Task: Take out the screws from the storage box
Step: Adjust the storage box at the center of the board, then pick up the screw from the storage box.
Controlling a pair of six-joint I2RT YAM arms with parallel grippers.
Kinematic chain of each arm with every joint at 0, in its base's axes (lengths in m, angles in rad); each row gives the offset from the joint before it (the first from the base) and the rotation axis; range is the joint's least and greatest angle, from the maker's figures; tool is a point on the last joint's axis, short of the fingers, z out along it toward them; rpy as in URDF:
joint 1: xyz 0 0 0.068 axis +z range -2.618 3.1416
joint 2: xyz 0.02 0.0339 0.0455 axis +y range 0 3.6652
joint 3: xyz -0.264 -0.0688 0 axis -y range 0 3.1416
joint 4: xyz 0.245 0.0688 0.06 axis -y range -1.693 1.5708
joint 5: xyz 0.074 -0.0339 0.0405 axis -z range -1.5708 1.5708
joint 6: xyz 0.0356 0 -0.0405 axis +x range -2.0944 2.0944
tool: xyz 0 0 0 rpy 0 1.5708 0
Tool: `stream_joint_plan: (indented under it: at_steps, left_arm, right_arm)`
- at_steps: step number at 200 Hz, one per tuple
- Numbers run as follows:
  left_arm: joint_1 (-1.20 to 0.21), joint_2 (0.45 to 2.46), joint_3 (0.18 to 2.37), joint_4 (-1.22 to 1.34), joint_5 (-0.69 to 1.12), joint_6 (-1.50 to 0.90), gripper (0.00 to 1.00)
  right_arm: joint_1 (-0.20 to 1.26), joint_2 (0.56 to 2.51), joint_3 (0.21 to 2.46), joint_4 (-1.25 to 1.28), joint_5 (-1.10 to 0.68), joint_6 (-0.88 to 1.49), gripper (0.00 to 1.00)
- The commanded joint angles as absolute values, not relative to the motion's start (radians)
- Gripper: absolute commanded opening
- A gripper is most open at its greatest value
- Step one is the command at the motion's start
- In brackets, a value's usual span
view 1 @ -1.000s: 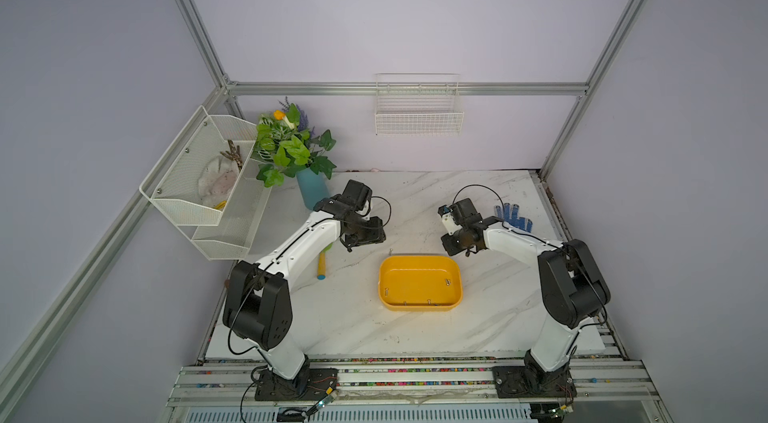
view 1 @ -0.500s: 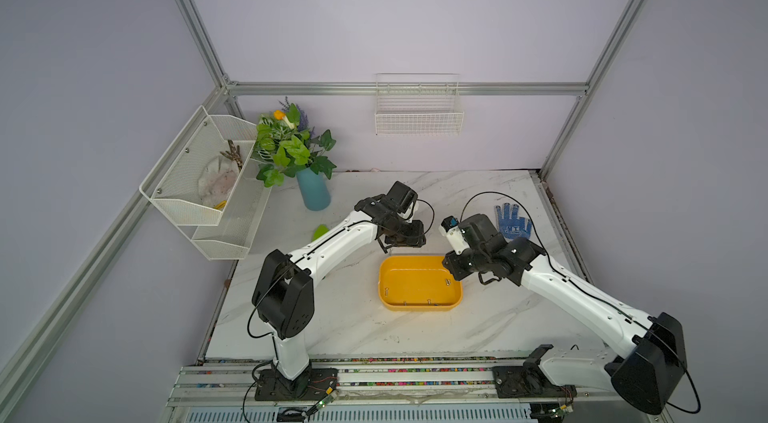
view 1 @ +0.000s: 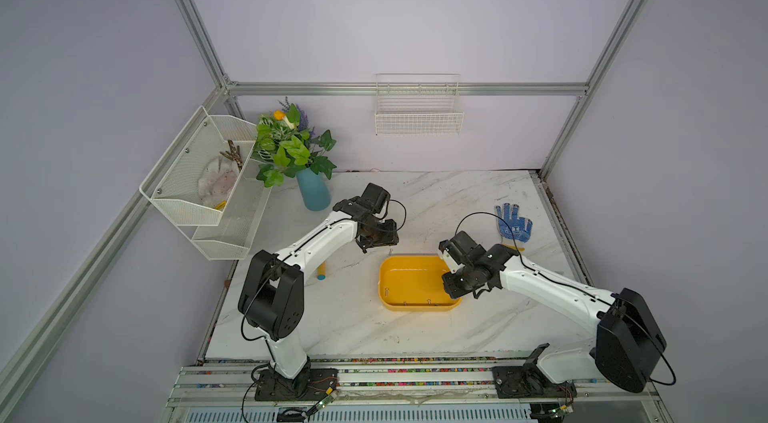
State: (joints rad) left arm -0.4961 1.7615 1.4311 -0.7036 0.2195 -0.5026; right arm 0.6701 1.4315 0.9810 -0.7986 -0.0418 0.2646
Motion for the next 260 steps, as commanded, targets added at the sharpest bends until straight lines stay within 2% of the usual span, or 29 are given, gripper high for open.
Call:
stream_joint_plan:
  at_steps: [1,57,97,173,260]
  left_arm:
    - [-0.5,1.797,1.369,-0.681,0.282,-0.474,0.56]
    - [-0.502,1.785,1.298,-0.63,0.352,-0.486,0.56]
    - [-0.502,1.759,1.231,-0.624,0.433,-0.48,0.45]
    - [-0.504,1.703,1.103,-0.591,0.497,-0.496,0.43]
    - [-0.514,1.703,1.109,-0.592,0.49,-0.505,0.41]
  right_arm:
    - [0.679,1.469,1.009,-0.821,-0.002,0.275,0.32]
    - [0.694,1.591,1.049,-0.853,0.112,0.244,0.34]
    - [0.696,1.639,1.071,-0.849,0.175,0.194,0.34]
    - [0.695,1.668,1.053,-0.786,0.206,0.187,0.34]
    - [0.693,1.728,1.008,-0.752,0.256,0.26,0.44]
